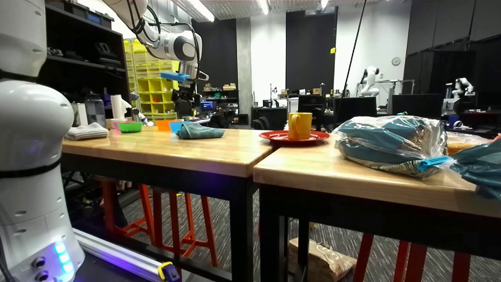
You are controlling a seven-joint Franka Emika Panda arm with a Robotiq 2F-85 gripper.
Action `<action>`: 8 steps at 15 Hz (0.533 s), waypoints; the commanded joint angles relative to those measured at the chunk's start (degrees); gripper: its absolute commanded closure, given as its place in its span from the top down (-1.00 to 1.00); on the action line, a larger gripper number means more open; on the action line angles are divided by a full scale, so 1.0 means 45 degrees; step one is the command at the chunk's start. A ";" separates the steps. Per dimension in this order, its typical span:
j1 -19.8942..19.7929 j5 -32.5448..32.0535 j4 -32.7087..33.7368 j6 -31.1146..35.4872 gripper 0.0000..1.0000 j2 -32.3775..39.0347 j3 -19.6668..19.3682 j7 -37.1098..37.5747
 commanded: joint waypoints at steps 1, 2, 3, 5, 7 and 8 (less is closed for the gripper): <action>-0.0109 -0.0327 -0.0377 0.0339 0.54 -0.0388 -0.0187 0.0200; -0.0122 -0.0525 -0.0353 0.0519 0.48 -0.0265 -0.0250 0.0364; -0.0146 -0.0638 -0.0343 0.0587 0.36 -0.0190 -0.0306 0.0447; -0.0179 -0.0965 -0.0397 0.0812 0.03 -0.0083 -0.0395 0.0674; -0.0212 -0.1203 -0.0469 0.0908 -0.26 -0.0050 -0.0459 0.0906; -0.0229 -0.1296 -0.0464 0.0842 -0.44 -0.0031 -0.0486 0.1000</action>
